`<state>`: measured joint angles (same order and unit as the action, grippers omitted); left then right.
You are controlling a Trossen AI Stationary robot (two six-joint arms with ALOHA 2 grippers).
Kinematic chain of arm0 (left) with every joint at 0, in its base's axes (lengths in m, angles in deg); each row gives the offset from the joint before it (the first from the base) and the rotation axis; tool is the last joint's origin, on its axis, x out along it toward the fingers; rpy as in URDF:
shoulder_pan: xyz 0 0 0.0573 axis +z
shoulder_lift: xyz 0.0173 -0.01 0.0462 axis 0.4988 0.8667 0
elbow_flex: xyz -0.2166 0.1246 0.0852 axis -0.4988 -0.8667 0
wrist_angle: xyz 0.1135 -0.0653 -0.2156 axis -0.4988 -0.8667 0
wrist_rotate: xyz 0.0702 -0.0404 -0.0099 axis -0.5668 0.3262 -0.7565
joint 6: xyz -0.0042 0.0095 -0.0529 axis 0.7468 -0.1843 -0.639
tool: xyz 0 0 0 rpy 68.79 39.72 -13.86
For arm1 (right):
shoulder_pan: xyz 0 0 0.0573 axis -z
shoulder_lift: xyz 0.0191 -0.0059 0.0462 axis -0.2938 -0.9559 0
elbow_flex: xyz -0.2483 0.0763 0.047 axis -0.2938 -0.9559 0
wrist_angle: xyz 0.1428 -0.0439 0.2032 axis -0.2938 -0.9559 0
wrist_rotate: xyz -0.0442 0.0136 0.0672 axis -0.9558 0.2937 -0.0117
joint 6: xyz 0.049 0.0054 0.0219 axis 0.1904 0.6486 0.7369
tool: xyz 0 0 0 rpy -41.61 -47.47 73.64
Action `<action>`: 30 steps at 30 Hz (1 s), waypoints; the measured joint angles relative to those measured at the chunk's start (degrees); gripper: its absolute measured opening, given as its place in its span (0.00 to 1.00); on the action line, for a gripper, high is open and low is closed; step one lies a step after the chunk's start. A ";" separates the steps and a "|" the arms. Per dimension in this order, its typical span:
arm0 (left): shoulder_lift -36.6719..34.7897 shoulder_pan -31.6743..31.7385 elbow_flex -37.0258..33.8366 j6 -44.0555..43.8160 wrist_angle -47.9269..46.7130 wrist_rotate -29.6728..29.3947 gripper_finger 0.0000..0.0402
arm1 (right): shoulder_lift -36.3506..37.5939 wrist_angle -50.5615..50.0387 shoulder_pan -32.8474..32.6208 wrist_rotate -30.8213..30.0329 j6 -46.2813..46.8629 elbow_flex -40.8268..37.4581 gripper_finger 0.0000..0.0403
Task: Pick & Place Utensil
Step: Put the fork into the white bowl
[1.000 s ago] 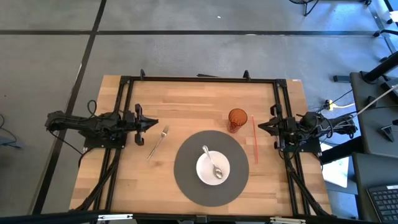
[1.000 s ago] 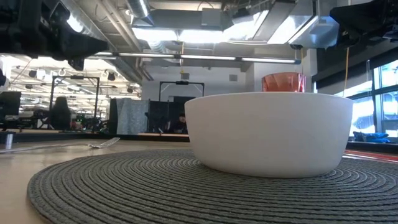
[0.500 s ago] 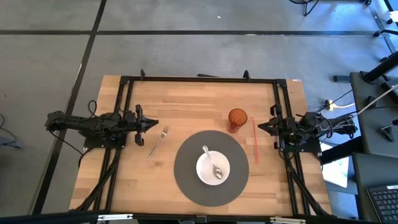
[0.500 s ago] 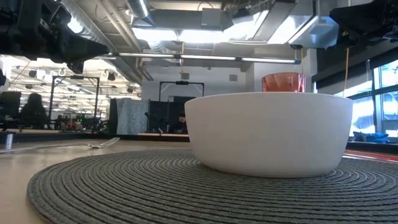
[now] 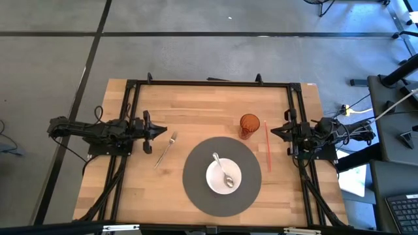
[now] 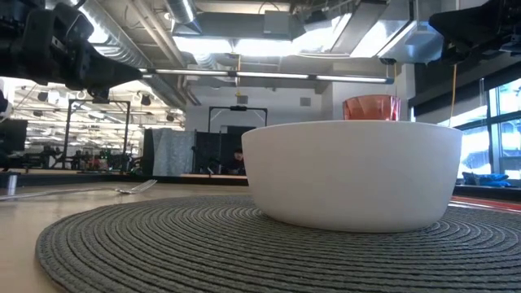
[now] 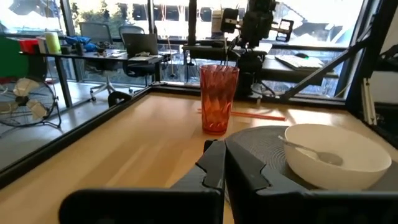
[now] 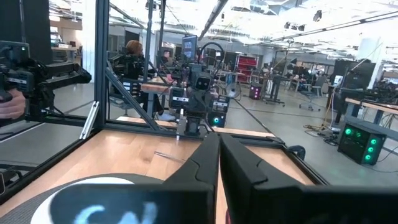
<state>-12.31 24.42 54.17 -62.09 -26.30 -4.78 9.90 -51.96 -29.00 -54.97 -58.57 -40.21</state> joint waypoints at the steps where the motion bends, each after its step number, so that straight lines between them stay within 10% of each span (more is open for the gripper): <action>1: 0.00 -0.01 0.00 0.59 -0.17 0.00 0.01 | -0.01 -0.05 -0.01 0.00 0.01 0.00 0.04; 30: 0.91 -0.02 4.01 -9.96 -3.82 -1.66 0.00 | -0.01 0.03 0.00 -0.01 0.16 -0.01 0.04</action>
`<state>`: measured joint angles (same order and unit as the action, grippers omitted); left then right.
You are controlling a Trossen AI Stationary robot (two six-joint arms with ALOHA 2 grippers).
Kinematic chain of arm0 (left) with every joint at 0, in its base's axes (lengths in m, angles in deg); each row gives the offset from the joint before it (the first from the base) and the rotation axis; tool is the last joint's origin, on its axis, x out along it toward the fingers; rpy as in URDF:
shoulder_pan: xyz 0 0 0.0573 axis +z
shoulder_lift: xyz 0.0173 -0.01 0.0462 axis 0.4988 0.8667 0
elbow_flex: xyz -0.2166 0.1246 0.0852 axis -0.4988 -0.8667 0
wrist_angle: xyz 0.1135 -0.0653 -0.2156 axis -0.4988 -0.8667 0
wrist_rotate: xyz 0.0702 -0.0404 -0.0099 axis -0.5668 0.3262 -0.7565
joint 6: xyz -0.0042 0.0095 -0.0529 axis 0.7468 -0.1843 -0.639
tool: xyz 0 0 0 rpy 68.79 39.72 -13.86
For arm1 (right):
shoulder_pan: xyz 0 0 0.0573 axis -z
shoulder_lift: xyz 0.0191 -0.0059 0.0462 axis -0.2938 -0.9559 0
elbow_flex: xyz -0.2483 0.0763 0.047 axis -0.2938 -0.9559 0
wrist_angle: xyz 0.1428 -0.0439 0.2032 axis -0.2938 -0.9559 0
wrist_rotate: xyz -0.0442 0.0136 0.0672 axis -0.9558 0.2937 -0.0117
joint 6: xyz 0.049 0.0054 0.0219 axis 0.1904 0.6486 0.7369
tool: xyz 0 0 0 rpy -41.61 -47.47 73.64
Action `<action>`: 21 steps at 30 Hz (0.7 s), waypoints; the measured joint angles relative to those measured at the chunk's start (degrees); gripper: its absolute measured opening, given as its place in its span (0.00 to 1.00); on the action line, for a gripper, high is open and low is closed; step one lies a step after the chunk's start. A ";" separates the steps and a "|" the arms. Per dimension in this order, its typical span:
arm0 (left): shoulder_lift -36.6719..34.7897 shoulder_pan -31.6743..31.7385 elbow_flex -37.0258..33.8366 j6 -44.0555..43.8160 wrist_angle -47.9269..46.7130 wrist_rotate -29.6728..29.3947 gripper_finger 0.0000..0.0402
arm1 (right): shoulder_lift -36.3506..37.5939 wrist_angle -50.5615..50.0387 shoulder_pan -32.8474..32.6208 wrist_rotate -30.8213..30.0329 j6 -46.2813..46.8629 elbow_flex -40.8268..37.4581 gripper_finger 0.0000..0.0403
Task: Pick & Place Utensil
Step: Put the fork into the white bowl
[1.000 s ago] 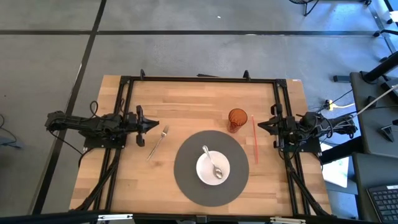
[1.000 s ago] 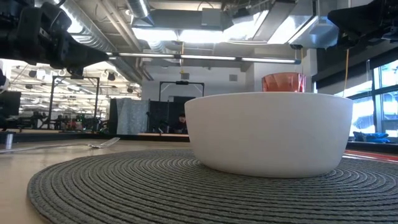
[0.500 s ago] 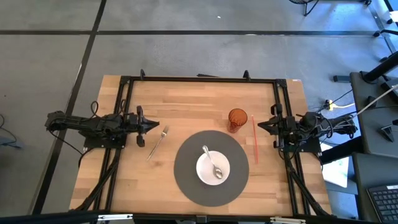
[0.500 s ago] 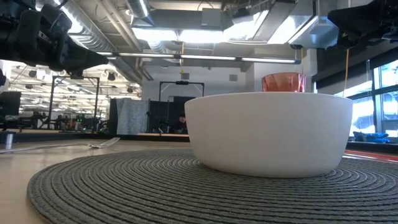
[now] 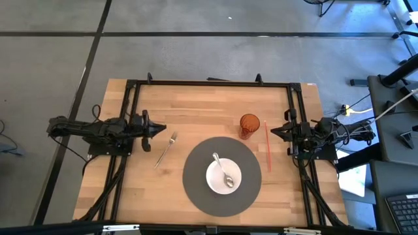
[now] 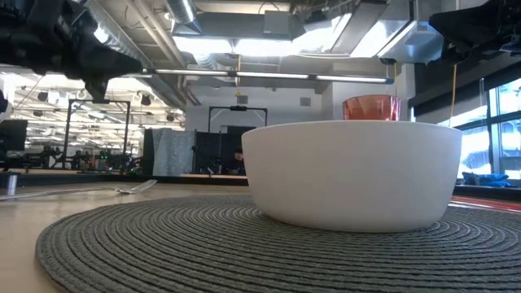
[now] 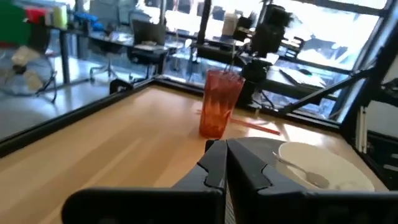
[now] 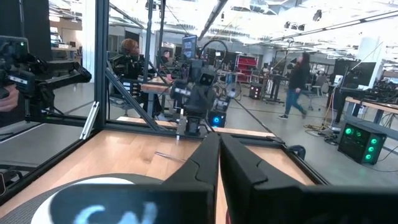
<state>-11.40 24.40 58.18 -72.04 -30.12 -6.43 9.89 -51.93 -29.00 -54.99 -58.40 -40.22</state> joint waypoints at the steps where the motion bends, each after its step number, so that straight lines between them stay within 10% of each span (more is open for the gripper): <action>1: 0.43 0.00 1.28 -0.72 -1.69 -0.26 0.00 | -0.01 -0.02 -0.01 -0.01 -0.01 0.01 0.04; 12: 23.53 -6.95 18.54 -9.49 -15.73 -10.12 0.00 | 0.01 0.00 0.01 -0.01 -0.01 0.01 0.04; 21: 49.60 -8.87 33.17 -29.12 -38.68 -6.38 0.01 | -0.01 -0.35 0.00 -0.01 0.93 0.01 0.04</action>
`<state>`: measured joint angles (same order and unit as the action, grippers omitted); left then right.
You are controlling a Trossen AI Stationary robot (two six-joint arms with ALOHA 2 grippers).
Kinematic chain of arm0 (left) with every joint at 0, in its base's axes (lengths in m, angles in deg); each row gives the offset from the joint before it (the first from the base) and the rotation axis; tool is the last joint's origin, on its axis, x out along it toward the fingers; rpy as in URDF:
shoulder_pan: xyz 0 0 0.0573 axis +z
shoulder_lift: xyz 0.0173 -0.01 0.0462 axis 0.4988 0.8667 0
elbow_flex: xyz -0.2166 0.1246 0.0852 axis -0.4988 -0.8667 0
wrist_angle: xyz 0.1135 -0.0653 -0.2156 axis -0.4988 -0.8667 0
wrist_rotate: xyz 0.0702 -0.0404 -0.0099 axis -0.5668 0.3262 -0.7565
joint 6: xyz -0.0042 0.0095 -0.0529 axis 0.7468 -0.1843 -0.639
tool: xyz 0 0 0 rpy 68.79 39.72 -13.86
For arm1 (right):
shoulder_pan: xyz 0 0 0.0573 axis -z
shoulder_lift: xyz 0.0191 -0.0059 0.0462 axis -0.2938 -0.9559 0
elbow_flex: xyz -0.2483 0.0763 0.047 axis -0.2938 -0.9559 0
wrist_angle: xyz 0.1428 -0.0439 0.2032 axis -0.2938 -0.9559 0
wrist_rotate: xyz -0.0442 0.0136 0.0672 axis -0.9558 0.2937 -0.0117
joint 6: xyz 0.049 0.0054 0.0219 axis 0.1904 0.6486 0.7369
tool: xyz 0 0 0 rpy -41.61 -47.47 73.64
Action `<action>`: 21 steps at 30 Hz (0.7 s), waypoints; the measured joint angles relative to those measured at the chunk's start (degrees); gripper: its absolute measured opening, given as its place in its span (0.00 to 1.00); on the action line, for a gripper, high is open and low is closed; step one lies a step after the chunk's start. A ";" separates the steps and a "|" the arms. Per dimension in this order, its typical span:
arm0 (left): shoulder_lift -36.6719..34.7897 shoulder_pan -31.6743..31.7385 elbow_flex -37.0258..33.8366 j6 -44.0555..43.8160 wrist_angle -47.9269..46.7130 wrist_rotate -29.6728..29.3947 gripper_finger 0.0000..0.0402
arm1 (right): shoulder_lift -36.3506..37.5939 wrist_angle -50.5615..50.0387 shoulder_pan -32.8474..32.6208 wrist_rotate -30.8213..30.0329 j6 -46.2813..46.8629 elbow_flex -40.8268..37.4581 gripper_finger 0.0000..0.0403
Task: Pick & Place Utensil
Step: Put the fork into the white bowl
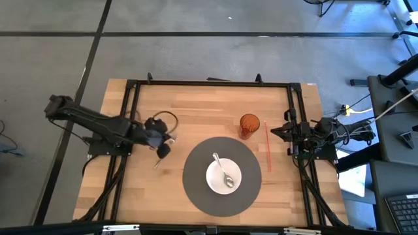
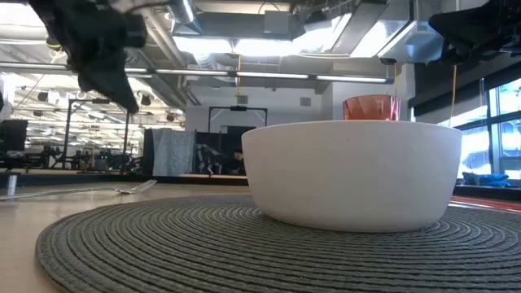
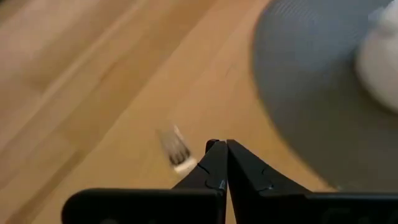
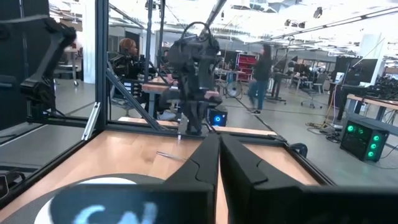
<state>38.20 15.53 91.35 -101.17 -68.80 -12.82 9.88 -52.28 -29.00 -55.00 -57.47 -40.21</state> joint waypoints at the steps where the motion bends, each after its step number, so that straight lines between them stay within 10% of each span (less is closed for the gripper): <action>1: 2.20 0.02 0.54 -0.89 -0.55 0.17 0.01 | 0.00 -0.15 0.02 0.02 0.02 0.00 0.04; 12: 14.57 2.02 1.38 -4.56 -1.24 3.58 0.04 | 0.00 -0.59 -0.01 0.02 0.35 -0.02 0.04; 21: 19.10 2.18 1.38 -8.71 -1.37 7.91 0.28 | 0.01 -0.56 0.00 0.02 0.15 0.00 0.04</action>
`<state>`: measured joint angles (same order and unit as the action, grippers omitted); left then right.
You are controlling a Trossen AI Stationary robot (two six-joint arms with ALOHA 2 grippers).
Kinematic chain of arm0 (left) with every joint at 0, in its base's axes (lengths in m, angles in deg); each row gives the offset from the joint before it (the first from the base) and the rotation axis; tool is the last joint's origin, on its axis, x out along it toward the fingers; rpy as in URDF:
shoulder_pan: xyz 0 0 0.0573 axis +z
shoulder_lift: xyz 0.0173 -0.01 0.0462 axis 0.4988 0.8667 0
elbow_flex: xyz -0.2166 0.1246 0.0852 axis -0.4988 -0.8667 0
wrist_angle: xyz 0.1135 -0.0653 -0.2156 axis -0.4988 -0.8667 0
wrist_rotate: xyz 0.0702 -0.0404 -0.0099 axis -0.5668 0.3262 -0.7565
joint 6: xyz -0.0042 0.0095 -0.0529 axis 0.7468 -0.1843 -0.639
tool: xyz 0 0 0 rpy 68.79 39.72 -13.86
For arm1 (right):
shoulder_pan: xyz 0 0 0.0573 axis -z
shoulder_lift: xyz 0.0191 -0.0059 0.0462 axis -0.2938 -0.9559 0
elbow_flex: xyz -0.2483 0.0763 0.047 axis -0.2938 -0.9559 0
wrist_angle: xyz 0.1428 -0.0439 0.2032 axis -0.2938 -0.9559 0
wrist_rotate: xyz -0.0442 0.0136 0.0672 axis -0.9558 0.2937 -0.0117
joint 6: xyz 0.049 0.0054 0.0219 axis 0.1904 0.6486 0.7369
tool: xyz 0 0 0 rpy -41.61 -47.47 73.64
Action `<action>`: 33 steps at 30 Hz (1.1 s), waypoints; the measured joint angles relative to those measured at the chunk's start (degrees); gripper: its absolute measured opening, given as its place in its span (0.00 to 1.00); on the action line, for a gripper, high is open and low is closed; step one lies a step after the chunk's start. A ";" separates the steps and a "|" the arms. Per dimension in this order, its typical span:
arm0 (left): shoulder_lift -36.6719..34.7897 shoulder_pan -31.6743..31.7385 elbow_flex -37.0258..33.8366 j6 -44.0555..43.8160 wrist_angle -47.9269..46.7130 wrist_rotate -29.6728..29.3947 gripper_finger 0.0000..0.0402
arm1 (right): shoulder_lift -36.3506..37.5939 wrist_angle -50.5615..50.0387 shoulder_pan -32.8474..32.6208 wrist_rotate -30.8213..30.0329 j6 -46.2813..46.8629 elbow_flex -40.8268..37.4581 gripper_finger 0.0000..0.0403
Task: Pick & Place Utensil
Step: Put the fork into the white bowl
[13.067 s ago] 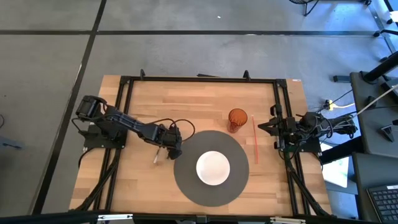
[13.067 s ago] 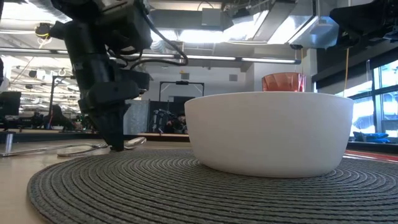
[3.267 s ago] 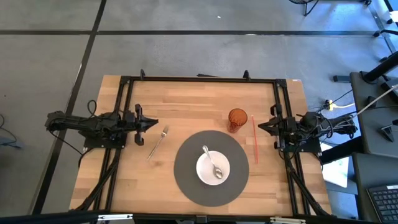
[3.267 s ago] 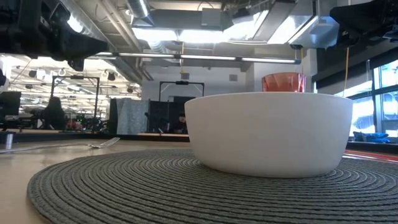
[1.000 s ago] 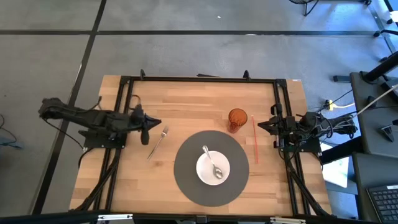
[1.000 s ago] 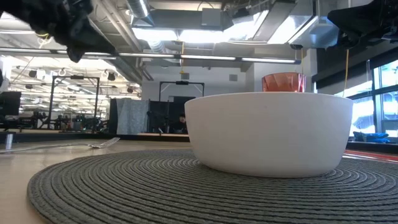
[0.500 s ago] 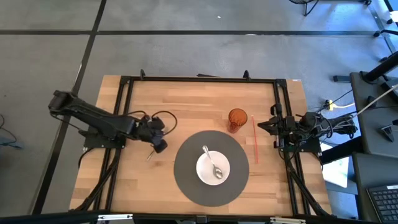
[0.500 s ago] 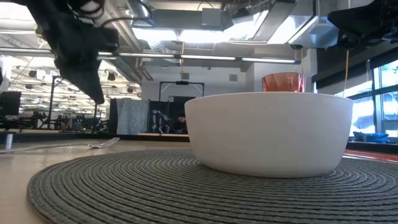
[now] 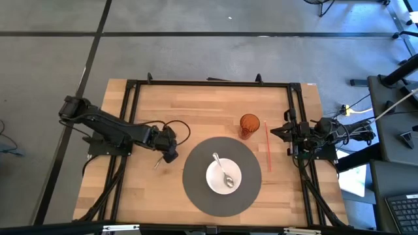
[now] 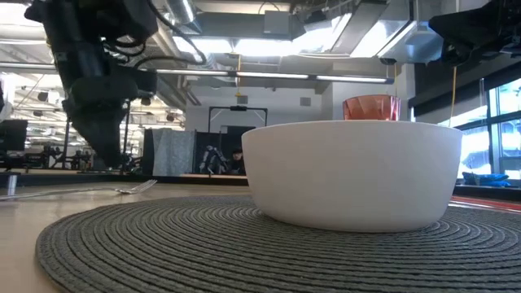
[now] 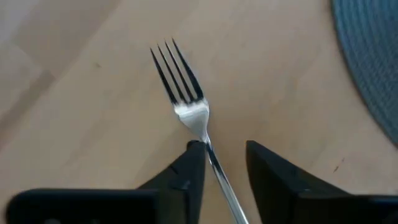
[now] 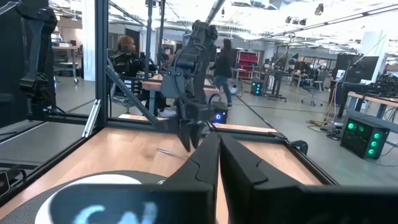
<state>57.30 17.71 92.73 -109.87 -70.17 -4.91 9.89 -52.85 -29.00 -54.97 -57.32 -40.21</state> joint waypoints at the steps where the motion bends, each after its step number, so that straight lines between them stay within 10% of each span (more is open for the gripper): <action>1: 0.53 0.00 0.00 -0.05 -0.02 0.79 0.31 | -0.01 0.00 0.00 0.00 0.01 0.00 0.04; 19: 10.17 2.33 0.28 -0.26 0.04 3.50 0.40 | -0.01 0.02 0.02 0.00 0.17 0.00 0.04; 33: 12.46 1.58 0.38 3.53 1.38 2.91 0.04 | -0.01 0.02 0.00 0.00 0.17 -0.01 0.04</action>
<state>69.76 19.29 93.11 -106.34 -68.78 -2.00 9.87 -52.83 -29.00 -54.97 -57.15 -40.22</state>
